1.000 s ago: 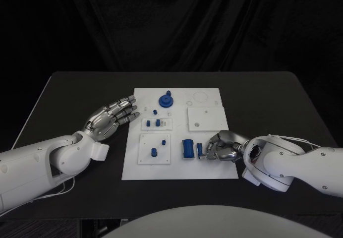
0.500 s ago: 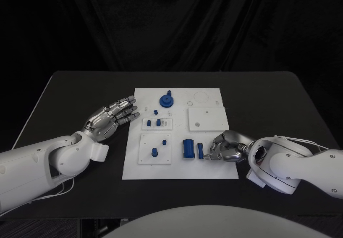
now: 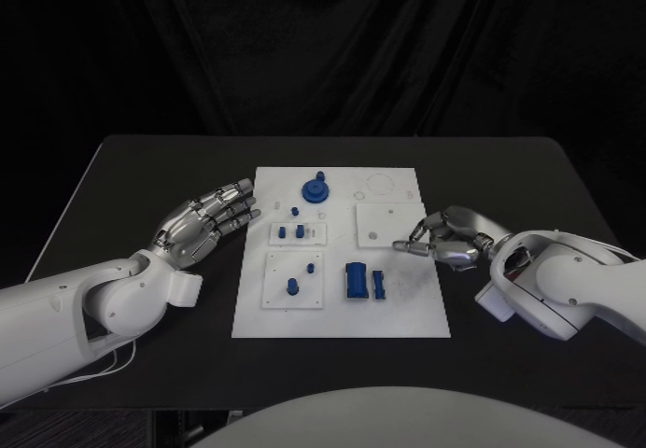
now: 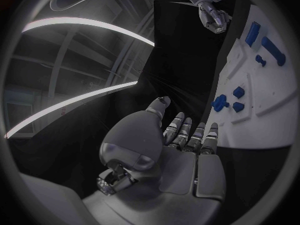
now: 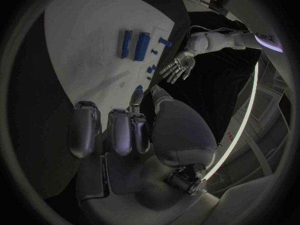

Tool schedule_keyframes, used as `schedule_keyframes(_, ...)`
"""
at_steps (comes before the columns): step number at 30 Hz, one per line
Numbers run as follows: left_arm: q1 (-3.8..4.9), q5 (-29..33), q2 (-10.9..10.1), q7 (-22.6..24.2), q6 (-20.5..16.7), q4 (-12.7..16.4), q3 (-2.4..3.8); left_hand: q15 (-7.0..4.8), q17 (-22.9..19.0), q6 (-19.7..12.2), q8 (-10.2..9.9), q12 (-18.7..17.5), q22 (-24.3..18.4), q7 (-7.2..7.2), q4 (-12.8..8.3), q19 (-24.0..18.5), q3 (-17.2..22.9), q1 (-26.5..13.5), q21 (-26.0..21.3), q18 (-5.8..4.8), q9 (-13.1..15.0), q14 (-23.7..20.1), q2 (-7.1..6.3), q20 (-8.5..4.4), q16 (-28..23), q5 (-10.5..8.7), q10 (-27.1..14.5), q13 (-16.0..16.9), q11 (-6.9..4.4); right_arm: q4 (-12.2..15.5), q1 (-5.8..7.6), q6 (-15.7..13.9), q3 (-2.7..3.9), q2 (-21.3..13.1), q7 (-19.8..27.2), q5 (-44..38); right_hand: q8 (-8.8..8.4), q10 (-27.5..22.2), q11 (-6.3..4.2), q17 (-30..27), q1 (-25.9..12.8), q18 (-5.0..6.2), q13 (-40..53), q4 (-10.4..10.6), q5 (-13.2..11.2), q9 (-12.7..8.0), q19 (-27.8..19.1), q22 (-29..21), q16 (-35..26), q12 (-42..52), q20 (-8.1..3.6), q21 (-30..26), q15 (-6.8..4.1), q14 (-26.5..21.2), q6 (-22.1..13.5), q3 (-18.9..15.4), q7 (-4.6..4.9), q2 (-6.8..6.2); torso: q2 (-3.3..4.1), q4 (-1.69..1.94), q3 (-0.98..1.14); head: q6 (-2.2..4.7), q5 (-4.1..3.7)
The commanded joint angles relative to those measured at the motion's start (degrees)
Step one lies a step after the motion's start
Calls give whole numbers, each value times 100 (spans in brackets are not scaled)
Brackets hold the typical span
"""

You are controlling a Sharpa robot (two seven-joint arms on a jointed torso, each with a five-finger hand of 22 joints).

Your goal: Assemble the parts on the task board

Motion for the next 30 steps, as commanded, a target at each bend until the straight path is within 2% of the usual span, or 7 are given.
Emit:
schedule_keyframes(1,83,-7,-23,301,-269,84,8,52,10,36,39,33,8,130,-15,29,21,-39,30,-106,10,-3,-32,5,32,30,27,9,15,-133,78,-799,2,72,1296,1010,-247,596,-12,-744,219,136,1509,75,626,-250,-115,871,-392,16,-20,-556,-36,110,7,-26,3,33,-113,-25,5,-1,18)
schedule_keyframes(5,196,-7,-30,410,-387,158,8,8,3,96,61,46,-9,170,-23,23,37,-46,28,-94,14,-22,-31,-13,4,34,43,9,37,-391,134,-981,1,235,2303,1593,-757,32,122,-2531,918,472,976,-79,1739,-802,-915,129,-1592,-511,90,-2520,100,-426,-105,282,144,-26,-250,-38,-1,-1,66)
schedule_keyframes(8,234,-7,-47,522,-460,223,8,-129,-9,134,75,25,-37,191,-34,1,58,-58,17,-10,12,-65,-38,-52,-65,34,37,5,59,-560,145,-991,1,359,2836,1908,-1004,-779,305,-3869,1140,686,278,-108,1910,-1129,-1690,-586,-2649,-1262,259,-4230,287,-1086,-214,491,317,-119,-342,-65,1,-1,108)
schedule_keyframes(12,258,-4,-2,693,-502,242,8,-200,-14,126,73,-3,-61,176,-27,-19,74,-69,7,50,7,-87,-29,-69,-101,36,20,2,42,-741,126,-863,0,471,3376,2239,-1403,-3945,834,-4518,1249,520,-1903,83,1914,-1638,-2880,-1151,-3737,-3855,689,-5362,889,-2787,-682,754,794,-231,-436,-110,2,-1,178)
schedule_keyframes(19,267,-1,87,895,-490,236,7,-202,-10,122,71,22,-69,165,-23,-25,93,-62,4,65,5,-83,-7,-67,-76,60,24,5,39,-977,32,-627,-1,604,4071,2578,-1278,-5105,1373,-4886,1489,391,-2871,105,1904,-2107,-3948,-1904,-4155,-4464,1175,-6495,1513,-4467,-1260,800,1159,-295,-685,-176,-9,-1,252)
schedule_keyframes(24,264,-1,242,966,-429,108,7,-202,-9,128,73,26,-74,159,-19,-29,104,-59,2,69,5,-82,4,-64,-71,75,25,6,33,-1120,-58,-386,-1,659,4423,2835,-1365,-6686,2072,-5377,1640,66,-3369,45,1882,-2368,-5127,-2611,-4938,-5053,1563,-7306,2205,-6217,-2152,714,1153,-255,-725,-203,22,-1,292)
schedule_keyframes(30,245,-4,405,1073,-363,-49,7,-198,-4,146,77,67,-73,150,-1,-33,168,-24,2,86,6,-73,45,-50,-32,142,34,11,26,-1285,-196,-232,-1,701,4727,2970,-1317,-7284,2067,-5579,1767,56,-3966,-24,1863,-2656,-6971,-4553,-5031,-5331,1712,-7395,2284,-7135,-2745,545,1102,-239,-782,-182,18,-1,247)
